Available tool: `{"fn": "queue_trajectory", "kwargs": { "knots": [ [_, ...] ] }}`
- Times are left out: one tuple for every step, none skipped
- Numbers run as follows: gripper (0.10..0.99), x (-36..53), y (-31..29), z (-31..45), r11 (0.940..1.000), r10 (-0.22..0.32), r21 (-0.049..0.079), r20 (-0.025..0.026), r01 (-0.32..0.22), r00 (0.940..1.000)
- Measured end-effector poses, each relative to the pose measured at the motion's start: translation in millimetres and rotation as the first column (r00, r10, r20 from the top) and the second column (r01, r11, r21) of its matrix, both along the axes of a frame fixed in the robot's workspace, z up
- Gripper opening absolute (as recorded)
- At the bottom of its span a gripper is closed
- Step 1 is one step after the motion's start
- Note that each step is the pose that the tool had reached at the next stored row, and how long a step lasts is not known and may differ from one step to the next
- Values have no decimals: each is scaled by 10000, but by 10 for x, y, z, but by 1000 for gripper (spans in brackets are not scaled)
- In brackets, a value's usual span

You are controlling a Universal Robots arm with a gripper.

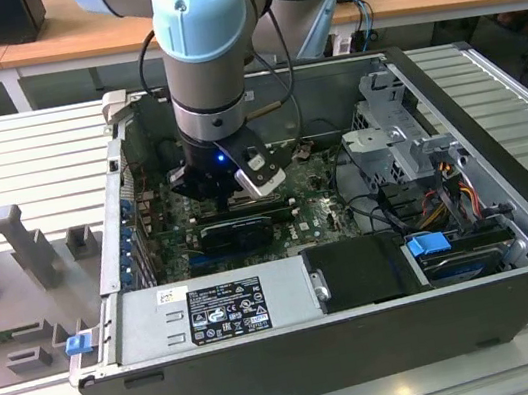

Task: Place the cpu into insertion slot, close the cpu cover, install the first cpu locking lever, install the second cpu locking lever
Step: 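Install the second cpu locking lever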

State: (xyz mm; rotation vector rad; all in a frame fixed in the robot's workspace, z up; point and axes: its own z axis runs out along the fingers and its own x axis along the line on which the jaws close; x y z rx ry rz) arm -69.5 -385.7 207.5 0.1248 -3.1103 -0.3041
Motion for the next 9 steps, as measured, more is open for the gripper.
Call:
{"fn": "queue_trajectory", "kwargs": {
  "knots": [
    [106,0,-1,-9,10000,1,37,0,-1,10000],
    [106,0,-2,-15,10000,1,60,-1,-1,10000],
    [106,0,-3,-22,10000,2,96,-1,-1,10000],
    [106,0,-5,-29,9998,2,177,-2,-2,10000],
    [106,0,-6,-37,9997,2,259,-1,-2,10000],
    [106,0,-7,-42,9995,2,307,0,-2,10000],
    [106,0,-8,-49,9994,2,349,-1,-2,10000],
    [106,0,-10,-55,9993,2,383,0,-2,10000],
    [106,0,-13,-63,9991,3,419,0,-3,10000]
  ]
}}
